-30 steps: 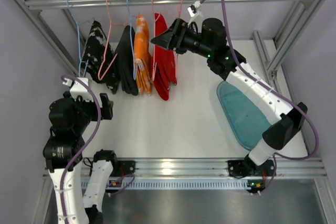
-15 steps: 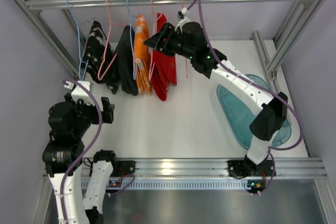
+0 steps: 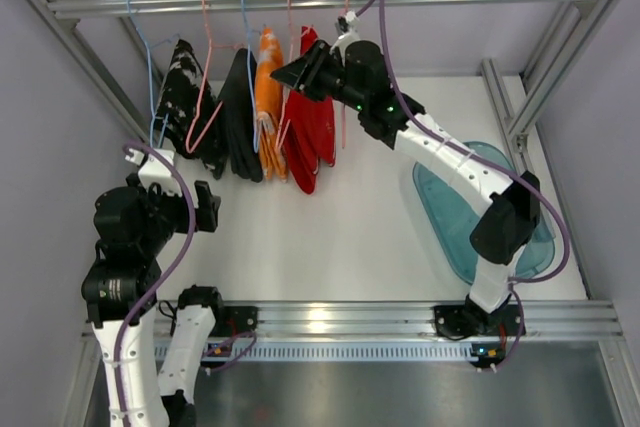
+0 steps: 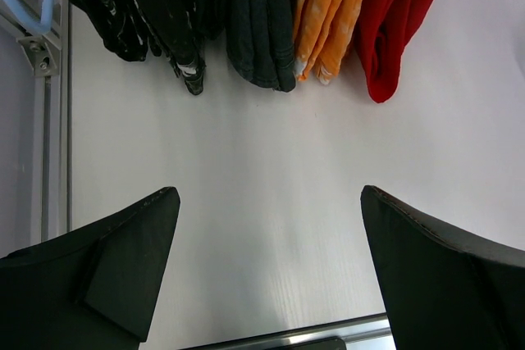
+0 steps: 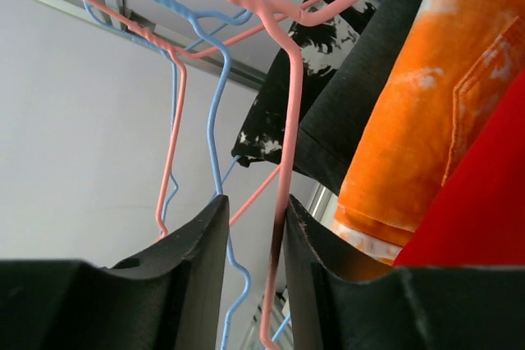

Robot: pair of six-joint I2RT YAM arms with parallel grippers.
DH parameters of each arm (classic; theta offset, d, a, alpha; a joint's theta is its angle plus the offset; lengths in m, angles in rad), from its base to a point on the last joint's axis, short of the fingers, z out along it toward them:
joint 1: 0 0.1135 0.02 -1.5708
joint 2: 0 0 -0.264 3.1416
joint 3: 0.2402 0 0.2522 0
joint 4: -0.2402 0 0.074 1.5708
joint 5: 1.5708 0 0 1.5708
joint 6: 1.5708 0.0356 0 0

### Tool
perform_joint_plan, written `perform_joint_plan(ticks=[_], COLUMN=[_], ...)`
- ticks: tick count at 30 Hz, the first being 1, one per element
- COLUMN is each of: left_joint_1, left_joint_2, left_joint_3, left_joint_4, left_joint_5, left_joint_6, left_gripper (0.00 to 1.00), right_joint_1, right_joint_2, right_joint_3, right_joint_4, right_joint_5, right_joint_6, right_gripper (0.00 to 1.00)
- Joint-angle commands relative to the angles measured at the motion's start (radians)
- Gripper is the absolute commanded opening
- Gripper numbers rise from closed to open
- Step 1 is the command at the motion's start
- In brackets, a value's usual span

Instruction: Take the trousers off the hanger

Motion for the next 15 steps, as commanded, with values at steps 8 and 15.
perform_joint_plan(ticks=[8,15], left_joint_1=[0.002,0.004], left_joint_2=[0.03,0.027], left_joint_3=[0.06,0.066], left_joint_4=[0.012,0.049], left_joint_5=[0.008,0.089], left_joint_6=[-0.019,-0.102], left_gripper=[0.99,0.99], right_joint_1=[0.007,-0.002], right_joint_2=[-0.004,-0.058], right_joint_3=[-0.027,-0.055], right_joint_4=[0.21,0.37], right_joint_5=[-0.077,-0.158], right_joint_6=[0.095,0.077], right_gripper=[0.0,0.0])
